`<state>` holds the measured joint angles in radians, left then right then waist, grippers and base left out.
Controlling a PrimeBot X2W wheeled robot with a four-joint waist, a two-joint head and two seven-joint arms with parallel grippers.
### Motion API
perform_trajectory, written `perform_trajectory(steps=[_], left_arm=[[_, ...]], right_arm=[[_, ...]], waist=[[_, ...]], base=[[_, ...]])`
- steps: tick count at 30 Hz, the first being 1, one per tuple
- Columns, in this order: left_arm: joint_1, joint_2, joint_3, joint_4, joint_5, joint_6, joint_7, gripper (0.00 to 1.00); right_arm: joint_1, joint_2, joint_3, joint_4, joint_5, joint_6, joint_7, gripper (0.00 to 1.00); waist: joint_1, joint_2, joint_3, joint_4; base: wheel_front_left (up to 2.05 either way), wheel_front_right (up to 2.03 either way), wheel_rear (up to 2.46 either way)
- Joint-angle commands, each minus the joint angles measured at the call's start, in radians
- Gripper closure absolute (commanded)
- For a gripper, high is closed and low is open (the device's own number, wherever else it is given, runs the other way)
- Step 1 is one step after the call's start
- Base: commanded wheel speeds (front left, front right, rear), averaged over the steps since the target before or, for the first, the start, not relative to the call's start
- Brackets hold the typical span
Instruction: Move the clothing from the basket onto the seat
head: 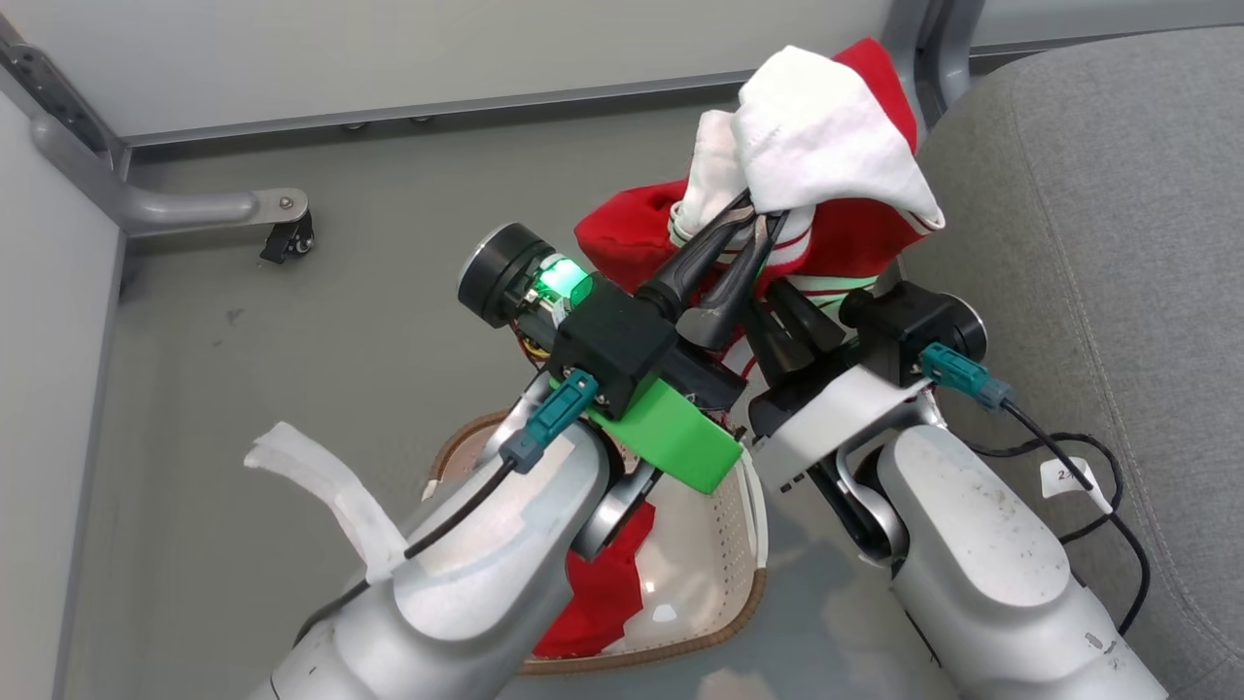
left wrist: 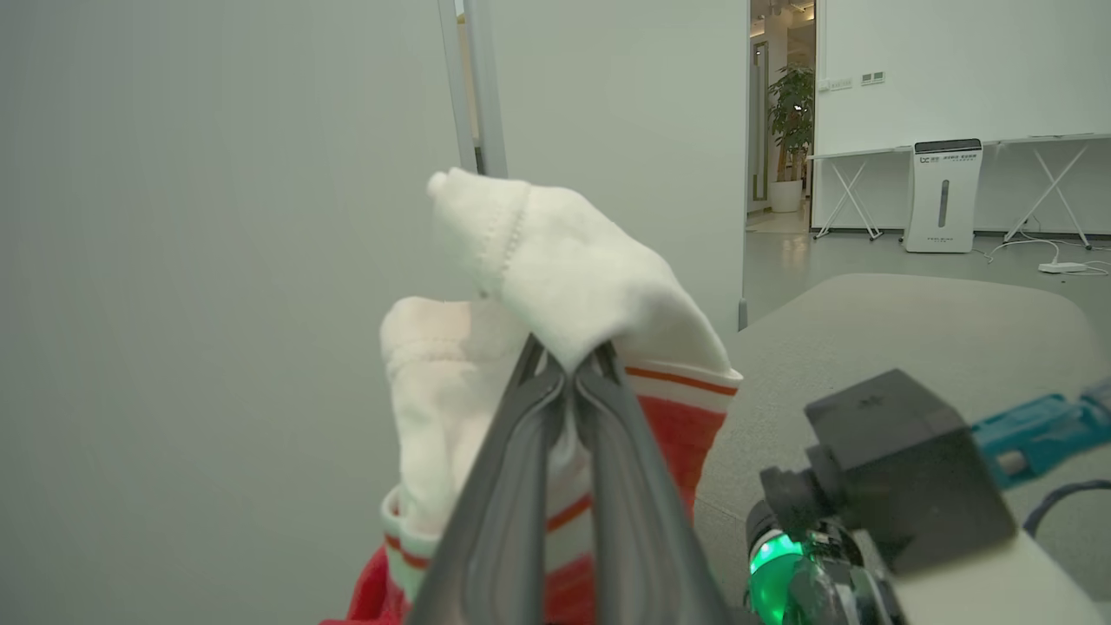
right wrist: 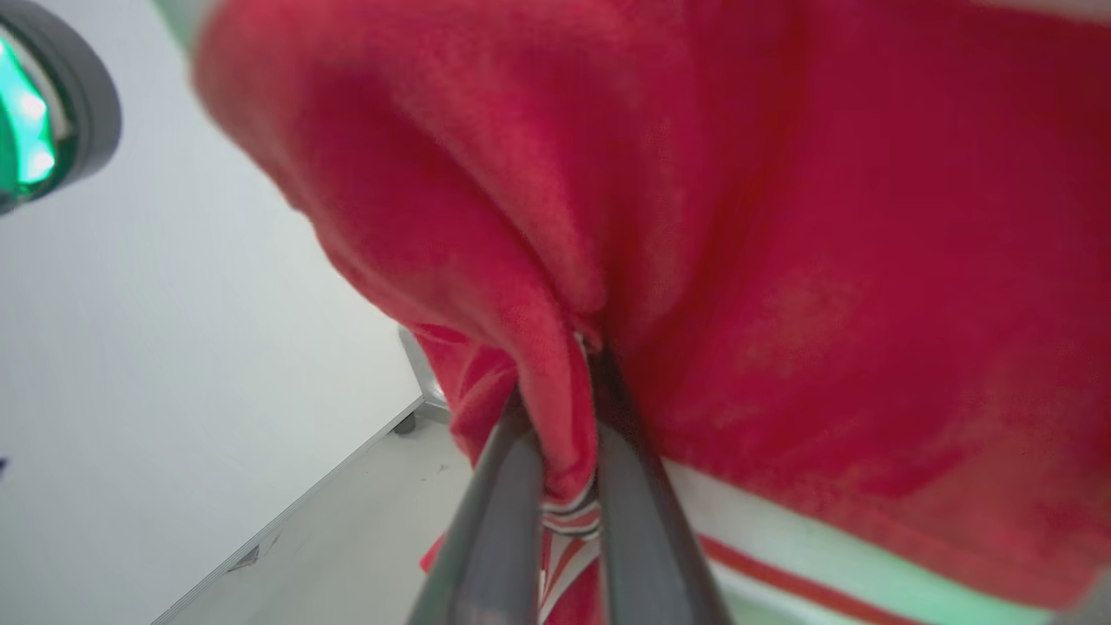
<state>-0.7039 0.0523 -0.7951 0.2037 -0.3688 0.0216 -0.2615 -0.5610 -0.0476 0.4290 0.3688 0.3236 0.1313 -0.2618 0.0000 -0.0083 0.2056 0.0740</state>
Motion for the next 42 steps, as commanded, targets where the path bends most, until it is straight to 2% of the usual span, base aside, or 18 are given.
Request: perform_trajectory(steps=[1, 17, 18, 19, 34, 42], left_arm=[[-0.006, 0.005, 0.010, 0.004, -0.001, 0.004, -0.005, 1.00], [0.038, 0.016, 0.035, 0.030, 0.022, -0.010, -0.004, 1.00], [0.038, 0.016, 0.038, 0.026, 0.024, -0.006, -0.005, 0.58], [0.038, 0.015, 0.039, 0.024, 0.027, -0.005, -0.004, 0.00], [0.057, 0.016, 0.043, 0.025, 0.052, -0.013, -0.004, 0.00], [0.065, 0.033, 0.042, 0.038, 0.062, -0.018, -0.003, 0.00]], right_arm=[[0.025, -0.004, 0.002, -0.011, -0.006, -0.001, -0.003, 1.00], [0.079, -0.003, 0.043, -0.071, -0.026, -0.001, -0.003, 1.00], [0.080, -0.003, 0.043, -0.071, -0.026, -0.001, -0.003, 1.00], [0.081, -0.003, 0.042, -0.071, -0.026, -0.001, -0.003, 1.00], [0.101, -0.003, -0.008, -0.056, -0.054, -0.001, -0.003, 1.00], [0.134, -0.004, -0.068, -0.081, -0.090, -0.001, -0.003, 1.00]], waist=[[0.0000, 0.0083, -0.004, -0.005], [0.0000, 0.0083, -0.027, -0.029], [0.0000, 0.0083, -0.027, -0.029], [0.0000, 0.0083, -0.028, -0.030], [0.0000, 0.0083, -0.035, -0.047], [0.0000, 0.0083, -0.035, -0.090]], base=[[0.00, 0.00, 0.00], [0.00, 0.00, 0.00], [0.00, 0.00, 0.00], [0.00, 0.00, 0.00], [0.00, 0.00, 0.00], [0.00, 0.00, 0.00]])
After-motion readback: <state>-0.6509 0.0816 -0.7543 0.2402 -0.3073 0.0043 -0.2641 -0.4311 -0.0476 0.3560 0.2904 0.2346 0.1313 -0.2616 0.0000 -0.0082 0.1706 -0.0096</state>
